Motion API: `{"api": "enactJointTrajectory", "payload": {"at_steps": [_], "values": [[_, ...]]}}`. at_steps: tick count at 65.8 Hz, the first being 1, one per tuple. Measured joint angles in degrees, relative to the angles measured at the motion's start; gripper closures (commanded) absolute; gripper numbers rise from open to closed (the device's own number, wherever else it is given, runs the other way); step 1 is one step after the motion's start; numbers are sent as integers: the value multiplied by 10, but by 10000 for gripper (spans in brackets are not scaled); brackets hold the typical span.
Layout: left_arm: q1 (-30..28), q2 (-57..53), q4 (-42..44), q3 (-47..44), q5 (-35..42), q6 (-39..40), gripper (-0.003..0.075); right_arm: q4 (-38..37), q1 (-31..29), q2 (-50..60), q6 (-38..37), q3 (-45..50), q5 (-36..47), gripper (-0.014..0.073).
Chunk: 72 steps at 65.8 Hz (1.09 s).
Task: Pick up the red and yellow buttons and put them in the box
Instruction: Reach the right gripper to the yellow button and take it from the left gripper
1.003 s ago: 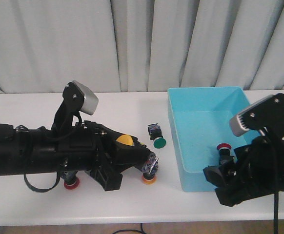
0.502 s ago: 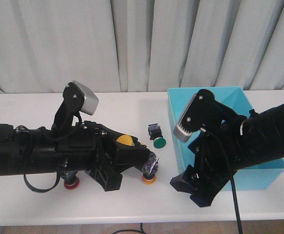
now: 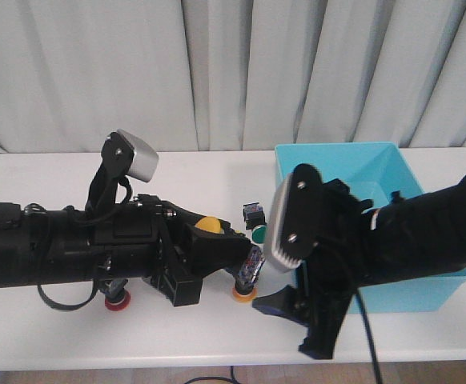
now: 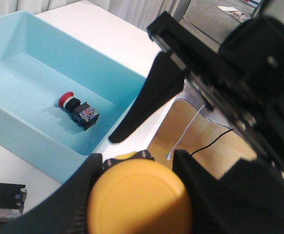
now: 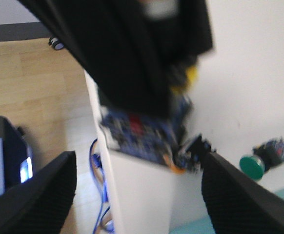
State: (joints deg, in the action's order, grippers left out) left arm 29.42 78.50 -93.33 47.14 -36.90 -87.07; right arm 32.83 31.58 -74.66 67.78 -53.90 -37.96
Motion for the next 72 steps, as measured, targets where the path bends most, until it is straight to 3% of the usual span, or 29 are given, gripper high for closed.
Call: {"api": "enactJointTrajectory", "payload": {"at_steps": [11,20,45,61,72], "values": [[0,3,-10,0,0,0,563,-1,55,-3,-9,3,80,97],[0,3,-12,0,0,0,563,-5,65,-9,-34,3,113,126],[0,3,-13,0,0,0,563,-72,65,-11,-115,3,114,179],[0,3,-13,0,0,0,563,-76,65,-11,-116,3,108,312],[0,3,-13,0,0,0,563,-76,65,-11,-118,3,107,355]]}}
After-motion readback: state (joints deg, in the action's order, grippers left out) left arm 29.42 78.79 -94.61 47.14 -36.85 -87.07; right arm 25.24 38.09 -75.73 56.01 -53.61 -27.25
